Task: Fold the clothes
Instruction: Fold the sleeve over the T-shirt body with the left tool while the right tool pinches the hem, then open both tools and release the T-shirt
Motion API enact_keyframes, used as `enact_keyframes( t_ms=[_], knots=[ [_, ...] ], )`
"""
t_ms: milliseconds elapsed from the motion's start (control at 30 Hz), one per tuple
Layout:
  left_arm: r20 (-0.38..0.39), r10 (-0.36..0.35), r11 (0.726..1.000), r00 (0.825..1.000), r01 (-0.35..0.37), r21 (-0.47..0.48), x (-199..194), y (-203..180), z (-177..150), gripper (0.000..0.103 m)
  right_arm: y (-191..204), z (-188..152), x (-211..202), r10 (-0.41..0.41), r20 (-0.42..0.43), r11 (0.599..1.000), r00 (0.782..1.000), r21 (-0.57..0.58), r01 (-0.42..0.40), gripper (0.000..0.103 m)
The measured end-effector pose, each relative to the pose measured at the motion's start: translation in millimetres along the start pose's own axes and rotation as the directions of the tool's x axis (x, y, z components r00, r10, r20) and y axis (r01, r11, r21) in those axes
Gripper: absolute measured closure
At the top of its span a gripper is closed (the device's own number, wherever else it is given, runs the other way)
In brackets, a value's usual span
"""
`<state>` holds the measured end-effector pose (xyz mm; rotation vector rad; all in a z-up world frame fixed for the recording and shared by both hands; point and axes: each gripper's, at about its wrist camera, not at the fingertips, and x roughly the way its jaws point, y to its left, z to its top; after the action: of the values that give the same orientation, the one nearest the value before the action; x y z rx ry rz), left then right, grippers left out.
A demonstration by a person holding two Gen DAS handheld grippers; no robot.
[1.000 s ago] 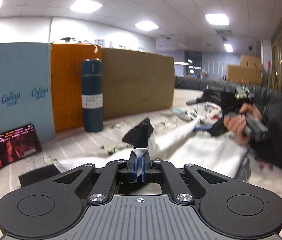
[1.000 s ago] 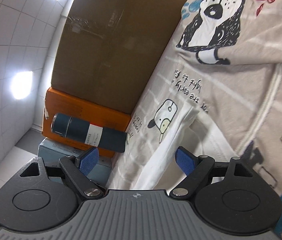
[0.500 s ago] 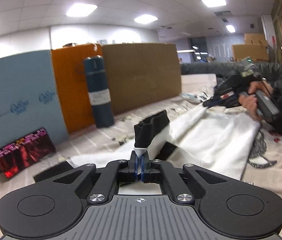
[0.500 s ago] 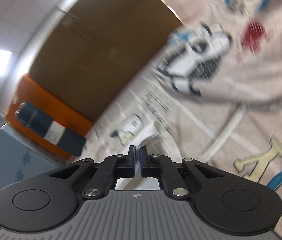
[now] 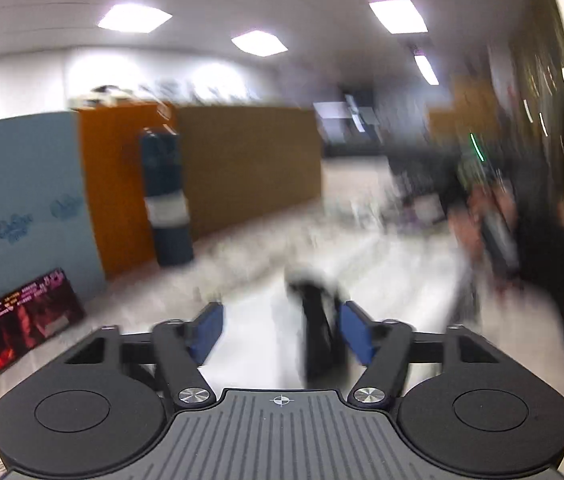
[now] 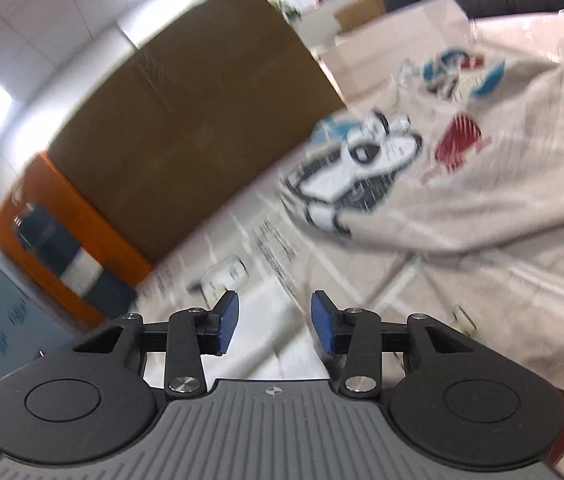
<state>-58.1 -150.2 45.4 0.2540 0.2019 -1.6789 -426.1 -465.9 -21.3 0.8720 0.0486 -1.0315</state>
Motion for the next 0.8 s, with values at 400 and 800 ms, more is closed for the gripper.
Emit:
enact_keyframes(
  t_ms=[400,800],
  knots=[
    [-0.296,0.148,0.988,0.944,-0.129,0.081,107.1,-43.7,-0.9,0.034,17.0,2.3,22.4,0.236,-0.154,0.970,0.960,-0.023,-0.242,0.041],
    [-0.217,0.251,0.961,0.943,-0.216,0.174,100.2,-60.2,-5.7,0.018,-3.3,1.8,32.4,0.176,-0.179,0.984,0.968,0.068,-0.166,0.037]
  ],
)
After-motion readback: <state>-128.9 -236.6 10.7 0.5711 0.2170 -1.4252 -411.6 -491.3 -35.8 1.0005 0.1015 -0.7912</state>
